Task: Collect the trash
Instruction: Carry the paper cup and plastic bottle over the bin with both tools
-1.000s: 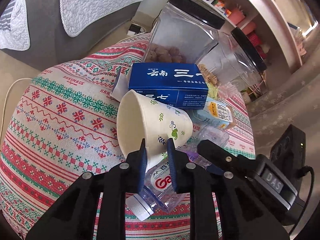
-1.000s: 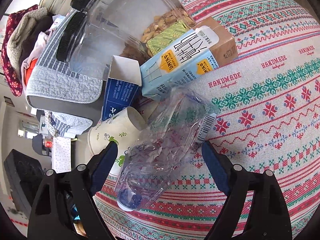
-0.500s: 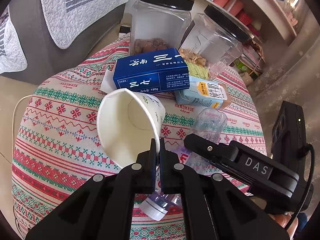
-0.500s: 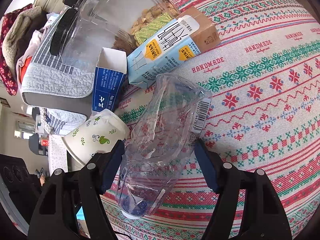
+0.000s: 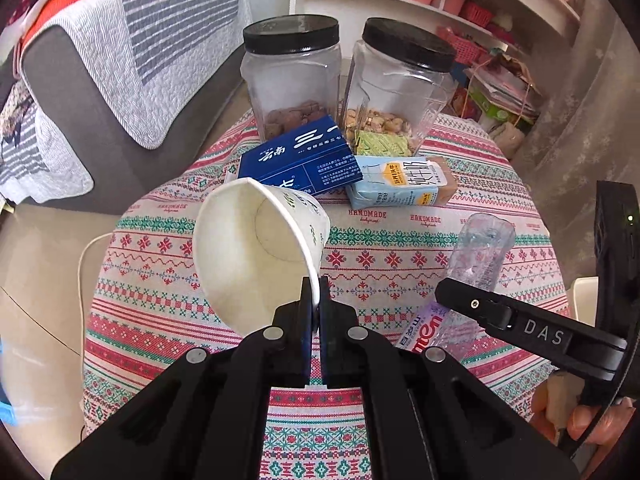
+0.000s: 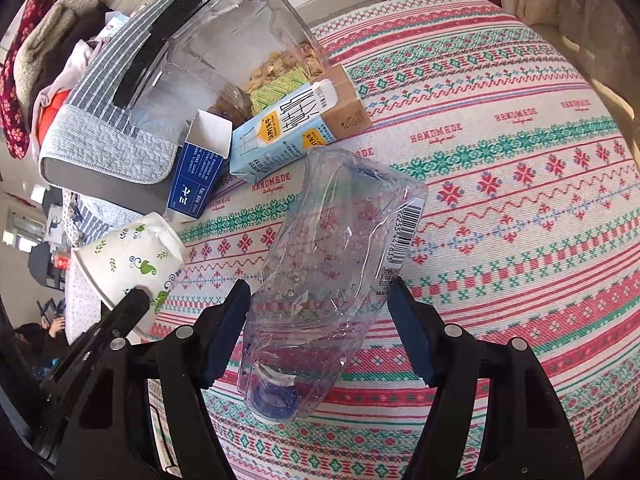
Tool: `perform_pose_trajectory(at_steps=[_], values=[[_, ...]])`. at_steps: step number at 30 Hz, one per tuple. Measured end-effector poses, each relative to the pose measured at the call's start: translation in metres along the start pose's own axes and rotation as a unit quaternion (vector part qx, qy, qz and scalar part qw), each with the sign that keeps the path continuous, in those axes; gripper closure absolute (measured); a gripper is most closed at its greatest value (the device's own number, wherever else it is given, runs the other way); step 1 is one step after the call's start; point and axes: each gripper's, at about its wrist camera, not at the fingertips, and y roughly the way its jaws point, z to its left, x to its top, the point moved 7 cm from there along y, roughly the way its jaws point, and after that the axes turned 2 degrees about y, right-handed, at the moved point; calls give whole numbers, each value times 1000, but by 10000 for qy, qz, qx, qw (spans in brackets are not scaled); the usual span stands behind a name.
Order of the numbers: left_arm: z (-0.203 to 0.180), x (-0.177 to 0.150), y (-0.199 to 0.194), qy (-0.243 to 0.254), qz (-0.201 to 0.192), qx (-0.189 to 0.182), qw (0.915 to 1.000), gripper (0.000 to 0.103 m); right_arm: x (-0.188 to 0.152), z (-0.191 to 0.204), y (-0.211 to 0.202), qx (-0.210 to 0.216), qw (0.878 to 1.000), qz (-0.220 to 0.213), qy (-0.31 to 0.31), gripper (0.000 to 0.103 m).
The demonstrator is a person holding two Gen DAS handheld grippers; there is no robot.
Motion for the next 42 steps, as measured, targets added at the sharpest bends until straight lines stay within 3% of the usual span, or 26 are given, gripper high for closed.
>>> perform_pose_trajectory(at_steps=[9, 22, 31, 37, 42], values=[[-33, 5, -33, 338, -246, 123, 9990, 101, 2, -32, -56, -422, 9975, -390, -419, 37], [-97, 10, -65, 657, -386, -52, 9971, 101, -2, -73, -141, -832, 9881, -1163, -570, 38], [-165, 5, -76, 879, -423, -781, 9922, 101, -20, -109, -186, -1479, 9706, -1691, -861, 38], [-223, -2, -64, 1056, -244, -1528, 9823, 101, -33, -144, -214, -2152, 9455, -2273, -898, 38], [-280, -11, -57, 1236, -47, -2413, 9625, 101, -58, -170, -229, -3295, 8917, -2955, -951, 38]])
